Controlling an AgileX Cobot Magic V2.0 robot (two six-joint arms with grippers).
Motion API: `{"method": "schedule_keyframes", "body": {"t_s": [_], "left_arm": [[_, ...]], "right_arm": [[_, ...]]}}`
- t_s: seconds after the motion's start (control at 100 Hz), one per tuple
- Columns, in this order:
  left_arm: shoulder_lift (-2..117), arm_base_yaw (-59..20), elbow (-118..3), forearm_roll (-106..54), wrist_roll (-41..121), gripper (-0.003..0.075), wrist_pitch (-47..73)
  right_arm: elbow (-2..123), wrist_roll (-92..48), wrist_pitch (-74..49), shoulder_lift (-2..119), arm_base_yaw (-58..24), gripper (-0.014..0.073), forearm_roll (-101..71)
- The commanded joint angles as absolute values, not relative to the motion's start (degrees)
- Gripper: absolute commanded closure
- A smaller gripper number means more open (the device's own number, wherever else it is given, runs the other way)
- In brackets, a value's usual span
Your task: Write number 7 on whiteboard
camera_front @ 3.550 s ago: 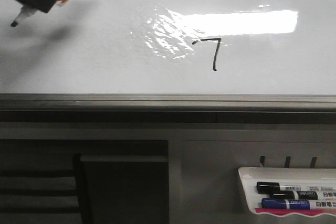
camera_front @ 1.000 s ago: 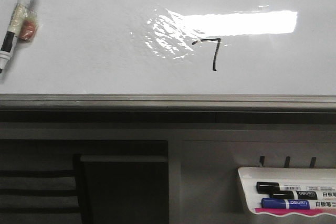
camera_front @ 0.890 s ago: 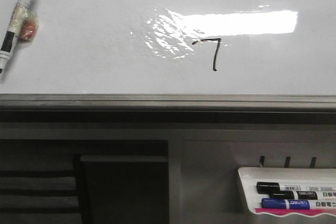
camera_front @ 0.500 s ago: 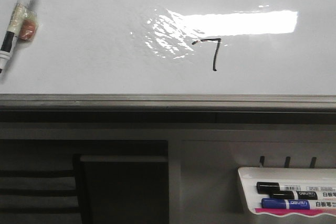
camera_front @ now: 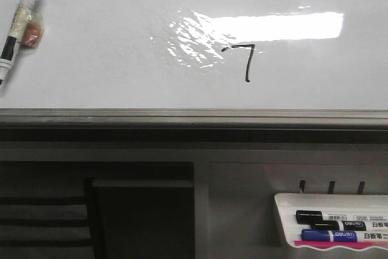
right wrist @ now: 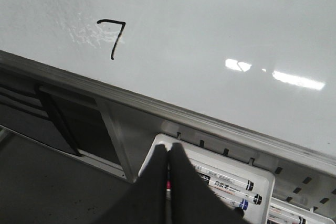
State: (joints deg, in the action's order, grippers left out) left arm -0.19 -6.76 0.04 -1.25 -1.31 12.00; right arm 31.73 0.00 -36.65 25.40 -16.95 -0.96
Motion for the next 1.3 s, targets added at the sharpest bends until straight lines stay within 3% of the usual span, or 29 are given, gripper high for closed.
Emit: {"method": "schedule_keyframes", "body": {"t_s": [0.0,0.85,1.29], "left_arm": [[-1.79,-6.59,1.53,-1.96,-1.85,0.0741,2.04],[-1.65,-6.59,1.92,-2.11,-1.85,0.0741,2.22],[-1.65,-6.59,1.92,-2.11,-1.85,0.0741,2.11]], "right_arm": [[33.16,0.00,-32.19,25.72,-16.74,0.0665,-0.59],[32.90,0.00,-31.99,25.47,-16.74,0.0665,-0.40],[8.40,0.00,-5.34,7.17,-1.70,0.0665,-1.60]]}}
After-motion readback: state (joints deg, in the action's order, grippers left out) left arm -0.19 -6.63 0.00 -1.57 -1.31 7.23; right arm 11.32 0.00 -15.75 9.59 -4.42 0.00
